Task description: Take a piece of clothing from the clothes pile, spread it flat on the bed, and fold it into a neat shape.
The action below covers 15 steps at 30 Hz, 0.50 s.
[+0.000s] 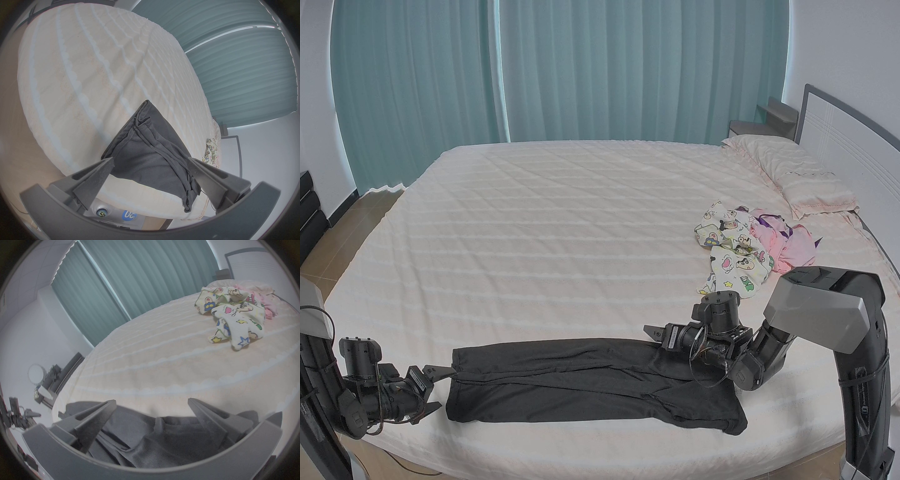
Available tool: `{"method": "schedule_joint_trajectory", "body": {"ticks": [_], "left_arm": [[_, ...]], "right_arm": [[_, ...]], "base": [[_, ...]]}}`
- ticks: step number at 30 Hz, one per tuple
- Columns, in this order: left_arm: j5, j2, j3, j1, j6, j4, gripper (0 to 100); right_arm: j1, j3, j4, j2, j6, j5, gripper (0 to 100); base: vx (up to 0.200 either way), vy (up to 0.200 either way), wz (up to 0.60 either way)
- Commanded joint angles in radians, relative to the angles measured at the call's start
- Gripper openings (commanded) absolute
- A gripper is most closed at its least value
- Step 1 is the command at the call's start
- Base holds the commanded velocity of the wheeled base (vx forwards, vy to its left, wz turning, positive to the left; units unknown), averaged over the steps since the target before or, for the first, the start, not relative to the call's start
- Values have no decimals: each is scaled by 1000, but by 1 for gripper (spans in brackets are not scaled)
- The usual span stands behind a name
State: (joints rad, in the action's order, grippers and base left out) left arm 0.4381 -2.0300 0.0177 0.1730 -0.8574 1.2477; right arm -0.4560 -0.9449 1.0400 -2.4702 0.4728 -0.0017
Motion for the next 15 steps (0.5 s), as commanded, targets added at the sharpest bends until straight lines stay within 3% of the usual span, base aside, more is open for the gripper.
{"method": "schedule_joint_trajectory", "body": {"ticks": [1, 10, 15], "left_arm": [[-24, -12, -13, -7, -2, 1, 100], [-121, -29, -13, -40, -35, 9, 100], [-139, 85, 1, -52, -72, 35, 100]], "right_arm": [[-6, 9, 12, 43, 47, -32, 100], [10, 75, 9, 188, 221, -43, 100], [49, 304, 48, 292, 320, -43, 100]], "base": [[0, 0, 0], [0, 0, 0], [0, 0, 0]]}}
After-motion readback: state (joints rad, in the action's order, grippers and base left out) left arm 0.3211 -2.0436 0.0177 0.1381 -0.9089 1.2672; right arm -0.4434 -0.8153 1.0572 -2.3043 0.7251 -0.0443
